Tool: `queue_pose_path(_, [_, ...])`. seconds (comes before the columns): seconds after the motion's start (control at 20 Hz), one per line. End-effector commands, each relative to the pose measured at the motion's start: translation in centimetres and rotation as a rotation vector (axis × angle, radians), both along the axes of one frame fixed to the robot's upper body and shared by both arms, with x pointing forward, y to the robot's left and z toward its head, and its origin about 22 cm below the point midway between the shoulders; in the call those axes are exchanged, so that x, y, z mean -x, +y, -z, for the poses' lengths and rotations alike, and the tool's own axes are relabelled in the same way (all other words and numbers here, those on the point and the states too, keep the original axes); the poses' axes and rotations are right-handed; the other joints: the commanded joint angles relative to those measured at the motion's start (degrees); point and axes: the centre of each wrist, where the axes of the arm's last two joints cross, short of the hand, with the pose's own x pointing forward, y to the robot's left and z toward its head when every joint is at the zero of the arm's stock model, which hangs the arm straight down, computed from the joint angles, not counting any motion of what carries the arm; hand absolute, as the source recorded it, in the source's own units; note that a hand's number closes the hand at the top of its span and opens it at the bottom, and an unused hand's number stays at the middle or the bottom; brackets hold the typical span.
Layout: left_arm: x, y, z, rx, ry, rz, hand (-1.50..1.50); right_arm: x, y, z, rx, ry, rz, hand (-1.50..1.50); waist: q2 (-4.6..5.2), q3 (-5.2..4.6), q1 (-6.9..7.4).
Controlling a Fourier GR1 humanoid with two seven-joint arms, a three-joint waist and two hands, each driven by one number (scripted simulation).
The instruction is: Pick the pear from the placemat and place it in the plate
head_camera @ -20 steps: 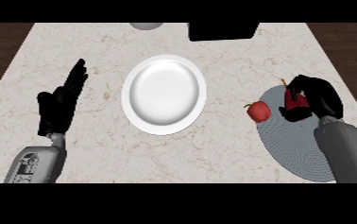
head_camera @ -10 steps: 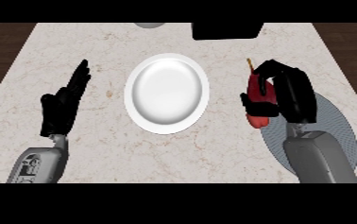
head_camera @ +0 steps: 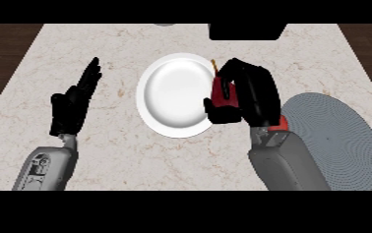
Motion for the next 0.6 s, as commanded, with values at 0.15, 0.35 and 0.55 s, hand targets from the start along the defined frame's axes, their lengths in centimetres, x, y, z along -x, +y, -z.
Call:
queue_pose_path(0.15, [-1.5, -1.0, -0.8, 0.013, -0.015, 0.030, 0.00, -3.6, 5.9, 0.6, 0.011, 0.050, -0.037, 1.50, 0.36, 0.03, 1.01])
queue_pose_path(0.35, [0.7, -2.0, -0.6, 0.015, -0.002, 0.038, 0.00, -5.2, 7.5, 2.8, 0.169, 0.092, 0.028, 1.50, 0.39, 0.03, 2.37])
queue_pose_path(0.55, [-1.3, -0.4, -2.0, 0.009, -0.014, 0.042, 0.00, -6.7, 7.6, 5.7, 0.224, 0.158, 0.059, 1.50, 0.67, 0.04, 2.27])
